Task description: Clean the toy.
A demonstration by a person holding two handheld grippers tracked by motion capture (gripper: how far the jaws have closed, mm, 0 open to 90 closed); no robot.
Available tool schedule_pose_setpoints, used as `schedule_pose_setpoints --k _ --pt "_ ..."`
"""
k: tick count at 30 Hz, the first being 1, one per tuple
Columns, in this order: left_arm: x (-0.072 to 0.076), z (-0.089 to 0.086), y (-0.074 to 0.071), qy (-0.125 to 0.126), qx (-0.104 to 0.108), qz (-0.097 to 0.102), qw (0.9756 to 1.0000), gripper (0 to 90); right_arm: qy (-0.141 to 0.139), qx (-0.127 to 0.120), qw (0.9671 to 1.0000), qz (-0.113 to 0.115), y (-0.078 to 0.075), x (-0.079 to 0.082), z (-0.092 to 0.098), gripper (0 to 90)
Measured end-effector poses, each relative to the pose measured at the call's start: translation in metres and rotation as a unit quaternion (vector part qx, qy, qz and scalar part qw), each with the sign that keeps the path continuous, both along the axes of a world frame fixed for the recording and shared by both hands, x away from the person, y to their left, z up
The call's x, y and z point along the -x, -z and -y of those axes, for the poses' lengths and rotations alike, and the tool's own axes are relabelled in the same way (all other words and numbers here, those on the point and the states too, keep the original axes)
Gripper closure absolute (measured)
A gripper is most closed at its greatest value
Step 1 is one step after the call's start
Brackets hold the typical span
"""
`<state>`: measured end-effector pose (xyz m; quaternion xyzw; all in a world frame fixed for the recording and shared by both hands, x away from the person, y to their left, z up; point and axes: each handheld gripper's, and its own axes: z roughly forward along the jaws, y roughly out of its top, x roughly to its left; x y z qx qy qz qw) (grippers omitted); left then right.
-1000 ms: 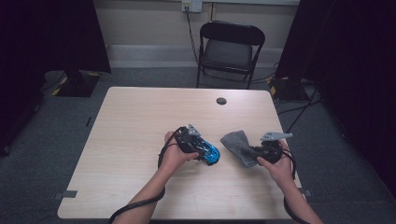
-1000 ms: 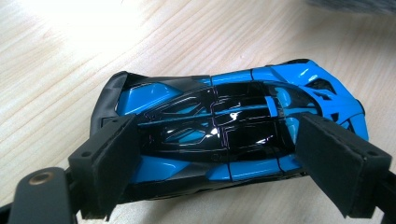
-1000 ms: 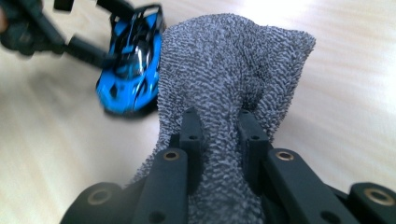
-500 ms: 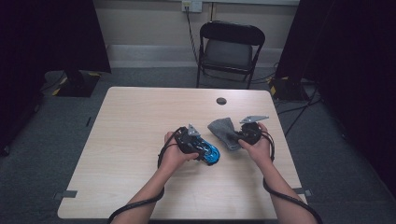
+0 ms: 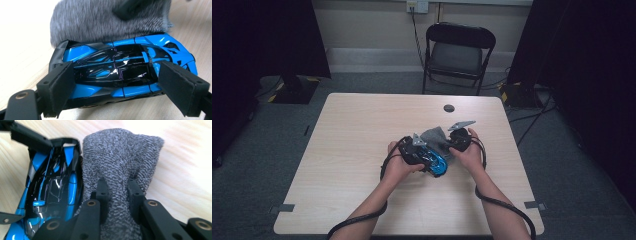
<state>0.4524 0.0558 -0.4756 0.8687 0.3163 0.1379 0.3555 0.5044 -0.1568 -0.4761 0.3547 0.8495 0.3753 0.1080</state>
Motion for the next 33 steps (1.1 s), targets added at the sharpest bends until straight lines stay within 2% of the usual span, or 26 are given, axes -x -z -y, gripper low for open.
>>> schedule_pose_setpoints --k 4,14,33 --pt "0.0 -0.001 0.001 -0.001 0.005 0.0 1.0 13.8 -0.006 0.0 1.0 -0.005 0.008 0.001 -0.006 76.0" --pt "0.0 0.0 0.001 -0.001 0.005 -0.001 1.0 13.7 -0.025 0.002 0.9997 -0.004 0.008 0.002 -0.003 76.0" --pt "0.0 0.0 0.001 0.005 0.005 0.0 1.0 14.0 -0.039 -0.007 0.9992 -0.008 0.008 0.014 0.019 75.7"
